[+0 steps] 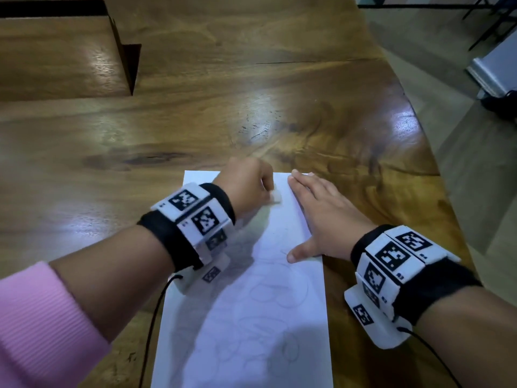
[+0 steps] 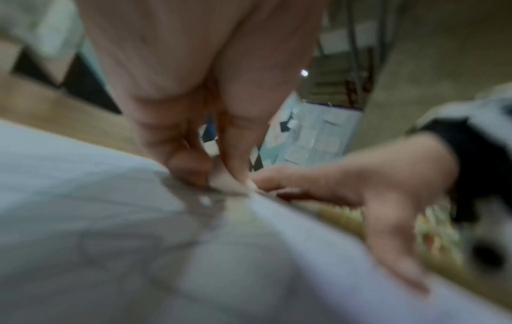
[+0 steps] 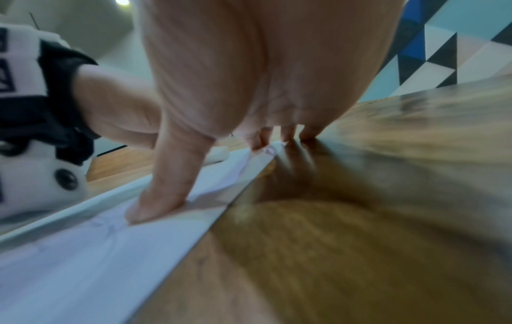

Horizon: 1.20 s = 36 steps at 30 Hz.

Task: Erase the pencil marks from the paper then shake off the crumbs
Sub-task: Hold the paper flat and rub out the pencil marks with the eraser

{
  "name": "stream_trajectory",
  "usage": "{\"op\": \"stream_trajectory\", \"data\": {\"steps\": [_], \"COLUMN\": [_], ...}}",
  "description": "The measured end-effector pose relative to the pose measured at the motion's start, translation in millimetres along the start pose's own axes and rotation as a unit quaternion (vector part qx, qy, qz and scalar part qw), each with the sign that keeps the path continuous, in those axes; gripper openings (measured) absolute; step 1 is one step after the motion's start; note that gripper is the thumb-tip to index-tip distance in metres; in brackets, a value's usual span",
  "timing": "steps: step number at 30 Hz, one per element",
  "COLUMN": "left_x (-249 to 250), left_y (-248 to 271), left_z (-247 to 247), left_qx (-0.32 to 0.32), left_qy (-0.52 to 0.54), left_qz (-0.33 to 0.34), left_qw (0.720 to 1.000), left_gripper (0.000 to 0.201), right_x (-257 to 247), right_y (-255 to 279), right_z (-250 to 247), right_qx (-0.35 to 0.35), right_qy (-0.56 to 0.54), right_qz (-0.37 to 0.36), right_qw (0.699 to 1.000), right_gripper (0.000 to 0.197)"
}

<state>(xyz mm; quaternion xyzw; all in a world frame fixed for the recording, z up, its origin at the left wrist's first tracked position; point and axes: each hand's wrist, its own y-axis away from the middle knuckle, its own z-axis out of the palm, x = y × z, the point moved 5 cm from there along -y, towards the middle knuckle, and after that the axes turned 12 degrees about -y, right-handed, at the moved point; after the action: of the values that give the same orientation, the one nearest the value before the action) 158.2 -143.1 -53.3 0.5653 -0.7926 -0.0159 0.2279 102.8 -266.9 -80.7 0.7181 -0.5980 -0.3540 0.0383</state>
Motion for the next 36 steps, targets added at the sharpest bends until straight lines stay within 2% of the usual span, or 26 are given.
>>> {"op": "stream_trajectory", "data": {"steps": [2,6,9,10,13,17,20,21,25,29,31,34,36], "left_x": [3.3,15.5,5.4,5.7,12.9,12.6,25.3,25.2,14.2,18.5,8.3,-3.1,-1.2], "left_y": [2.2,6.2,-1.3,-2.1,-1.2,-8.6,-3.6,-3.5,-11.6,0.4,-0.2,-3.1,2.6], "left_z": [-0.9,10.7,-2.3,-3.3,3.1,-5.8,4.9,5.0,-7.2,0.1,-5.8,-16.6,-11.2], "left_qx": [0.050,-0.008,0.074,0.074,-0.011,0.033,-0.026,-0.026,0.049,-0.030,-0.017,0.047,0.013], "left_qy": [0.004,0.029,0.042,0.040,0.016,-0.002,-0.018,-0.028,-0.035,-0.059,-0.057,-0.038,-0.030], "left_qz": [-0.026,0.014,-0.035,-0.036,-0.010,-0.016,0.019,0.020,-0.015,0.041,0.022,-0.016,0.003], "left_qw": [0.998,0.999,0.996,0.996,1.000,0.999,0.999,0.999,0.998,0.997,0.998,0.998,0.999], "left_gripper": [0.009,0.012,0.012,0.011,0.011,0.009,0.009,0.010,0.007,0.007,0.008,0.006,0.006], "right_x": [0.1,-0.2,-1.0,-0.9,-1.2,-1.9,-2.7,-3.1,-3.8,-5.8,-6.3,-6.1,-6.4], "right_y": [0.0,0.9,1.5,1.7,1.3,1.7,2.7,2.7,2.2,1.8,2.1,2.3,1.6], "right_z": [0.0,-0.3,-0.6,-0.6,-0.9,-1.6,-2.6,-3.1,-3.0,-3.4,-3.1,-3.0,-2.8], "right_qx": [0.001,0.004,0.004,0.004,0.004,0.004,0.003,0.003,-0.001,-0.002,-0.004,-0.005,-0.007], "right_qy": [-0.002,-0.008,-0.005,-0.006,-0.013,-0.004,-0.004,-0.003,0.000,0.000,0.000,0.003,0.009], "right_qz": [0.002,0.000,0.001,0.002,0.005,0.006,0.005,0.005,0.011,0.011,0.013,0.018,0.018], "right_qw": [1.000,1.000,1.000,1.000,1.000,1.000,1.000,1.000,1.000,1.000,1.000,1.000,1.000], "right_gripper": [0.135,0.134,0.134,0.134,0.135,0.135,0.133,0.133,0.135,0.134,0.134,0.134,0.134]}}
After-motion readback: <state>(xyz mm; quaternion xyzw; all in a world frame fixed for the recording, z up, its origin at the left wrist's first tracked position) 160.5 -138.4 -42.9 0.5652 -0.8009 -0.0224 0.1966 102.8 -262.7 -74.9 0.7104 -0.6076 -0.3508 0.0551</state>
